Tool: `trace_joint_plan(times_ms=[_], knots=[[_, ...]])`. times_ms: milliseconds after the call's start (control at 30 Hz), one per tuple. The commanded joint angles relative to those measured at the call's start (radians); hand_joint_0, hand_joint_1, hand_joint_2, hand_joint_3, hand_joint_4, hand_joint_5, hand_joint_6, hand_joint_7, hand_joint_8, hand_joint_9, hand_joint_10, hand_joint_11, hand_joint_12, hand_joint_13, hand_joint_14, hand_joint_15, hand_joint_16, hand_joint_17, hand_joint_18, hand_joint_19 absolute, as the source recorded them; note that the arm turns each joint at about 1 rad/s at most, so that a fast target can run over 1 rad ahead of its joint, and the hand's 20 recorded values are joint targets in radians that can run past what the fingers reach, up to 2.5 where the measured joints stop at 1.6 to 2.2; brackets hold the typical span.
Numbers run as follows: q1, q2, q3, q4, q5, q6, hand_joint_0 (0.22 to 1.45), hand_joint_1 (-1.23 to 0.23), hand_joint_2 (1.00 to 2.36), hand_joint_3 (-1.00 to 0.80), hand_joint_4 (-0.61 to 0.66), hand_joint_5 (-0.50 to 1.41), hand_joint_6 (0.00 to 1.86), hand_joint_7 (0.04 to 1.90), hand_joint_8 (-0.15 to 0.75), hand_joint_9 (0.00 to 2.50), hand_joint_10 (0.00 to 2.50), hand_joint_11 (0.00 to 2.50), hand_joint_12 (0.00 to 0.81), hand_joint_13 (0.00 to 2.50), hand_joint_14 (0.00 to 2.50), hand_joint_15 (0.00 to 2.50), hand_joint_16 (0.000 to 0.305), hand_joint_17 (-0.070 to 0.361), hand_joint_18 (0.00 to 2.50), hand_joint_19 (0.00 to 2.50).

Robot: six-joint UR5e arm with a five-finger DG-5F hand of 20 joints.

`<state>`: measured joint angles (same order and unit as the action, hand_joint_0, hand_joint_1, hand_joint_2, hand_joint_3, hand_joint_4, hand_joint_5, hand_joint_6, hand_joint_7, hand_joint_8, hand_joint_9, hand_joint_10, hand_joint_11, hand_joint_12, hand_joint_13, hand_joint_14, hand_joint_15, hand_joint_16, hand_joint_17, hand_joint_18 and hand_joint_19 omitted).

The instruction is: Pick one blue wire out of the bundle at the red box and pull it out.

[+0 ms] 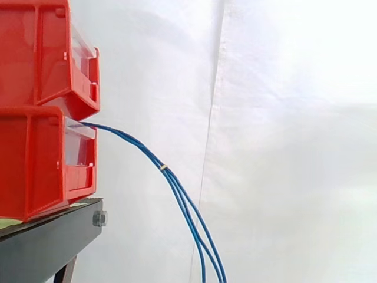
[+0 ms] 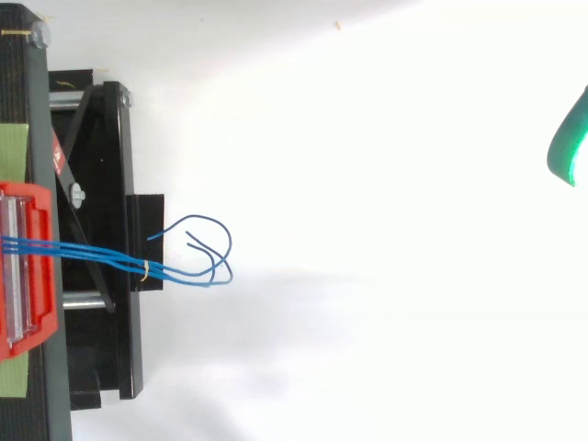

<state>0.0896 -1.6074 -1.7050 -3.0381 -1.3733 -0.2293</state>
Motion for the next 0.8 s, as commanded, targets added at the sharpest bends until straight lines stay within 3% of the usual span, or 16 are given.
trace_joint_plan(times_ms=[0,167,267,400,533,767], knots=[[0.010,-0.003,0.001,0.001,0.022,-0.010,0.51,-0.66,1.00,-0.50,0.26,-0.20,0.50,0.76,0.360,0.66,0.01,0.48,0.463,0.84,0.02,0.60,0.069,0.156,0.75,0.64],[0.021,-0.074,0.001,0.009,0.045,-0.005,0.51,-0.66,1.00,-0.50,0.28,-0.19,0.50,0.77,0.363,0.66,0.01,0.48,0.464,0.84,0.02,0.60,0.069,0.156,0.75,0.64],[0.027,-0.120,0.001,0.055,0.046,0.008,0.51,-0.66,1.00,-0.50,0.29,-0.18,0.50,0.79,0.363,0.66,0.01,0.49,0.462,0.84,0.02,0.59,0.069,0.156,0.75,0.63],[0.032,-0.141,0.001,0.124,0.069,0.002,0.51,-0.67,1.00,-0.50,0.29,-0.18,0.50,0.81,0.364,0.66,0.01,0.49,0.462,0.84,0.02,0.60,0.069,0.155,0.75,0.63],[0.042,-0.169,0.001,0.183,0.125,-0.004,0.52,-0.68,1.00,-0.50,0.31,-0.17,0.50,0.85,0.361,0.66,0.01,0.49,0.460,0.83,0.02,0.59,0.068,0.154,0.75,0.64],[0.056,-0.221,0.001,0.231,0.146,-0.004,0.53,-0.70,1.00,-0.50,0.32,-0.17,0.50,0.88,0.362,0.66,0.01,0.50,0.457,0.83,0.02,0.58,0.068,0.153,0.74,0.63]])
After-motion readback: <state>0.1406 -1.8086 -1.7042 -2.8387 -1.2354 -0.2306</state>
